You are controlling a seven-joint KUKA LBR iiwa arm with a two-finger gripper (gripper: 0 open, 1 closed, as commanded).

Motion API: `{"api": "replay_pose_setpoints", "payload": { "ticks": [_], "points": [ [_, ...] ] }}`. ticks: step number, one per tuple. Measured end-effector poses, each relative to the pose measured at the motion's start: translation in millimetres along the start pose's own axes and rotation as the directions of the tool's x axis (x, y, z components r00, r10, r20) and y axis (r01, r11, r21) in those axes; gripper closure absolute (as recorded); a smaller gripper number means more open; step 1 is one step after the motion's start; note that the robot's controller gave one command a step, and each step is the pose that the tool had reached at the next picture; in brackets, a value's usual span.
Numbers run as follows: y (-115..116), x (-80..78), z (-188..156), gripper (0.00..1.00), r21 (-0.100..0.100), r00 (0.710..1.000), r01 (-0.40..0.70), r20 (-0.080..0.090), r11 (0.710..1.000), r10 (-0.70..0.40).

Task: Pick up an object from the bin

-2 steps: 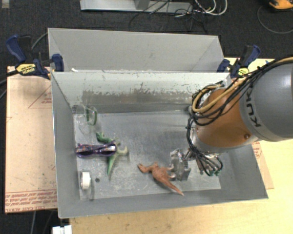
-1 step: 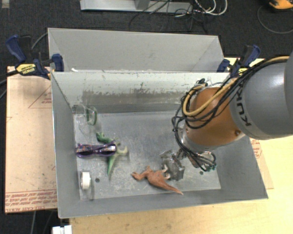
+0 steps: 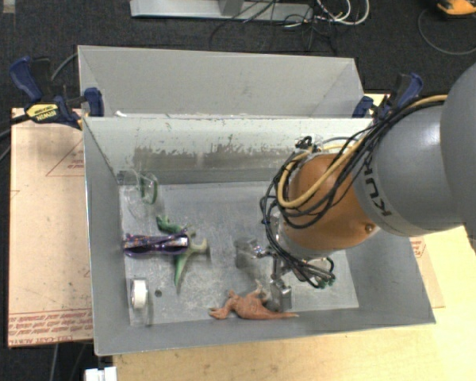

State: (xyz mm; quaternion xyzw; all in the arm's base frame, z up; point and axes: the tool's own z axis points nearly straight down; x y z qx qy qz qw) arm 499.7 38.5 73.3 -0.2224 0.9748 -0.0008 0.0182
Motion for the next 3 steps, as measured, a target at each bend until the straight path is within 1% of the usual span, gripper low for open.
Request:
{"api": "replay_pose_setpoints", "payload": {
  "ticks": [1, 2, 3],
  "points": [
    [0.1, 0.1, 0.0, 0.0, 0.0, 1.0, 0.001, -0.001, 1.0, -0.001],
    [22.8, 9.0, 2.5, 1.0, 0.001, 0.95, 0.314, 0.004, 0.95, -0.314],
    [22.8, 8.9, 2.5, 1.0, 0.001, 0.949, 0.314, 0.004, 0.949, -0.314]
  ]
}}
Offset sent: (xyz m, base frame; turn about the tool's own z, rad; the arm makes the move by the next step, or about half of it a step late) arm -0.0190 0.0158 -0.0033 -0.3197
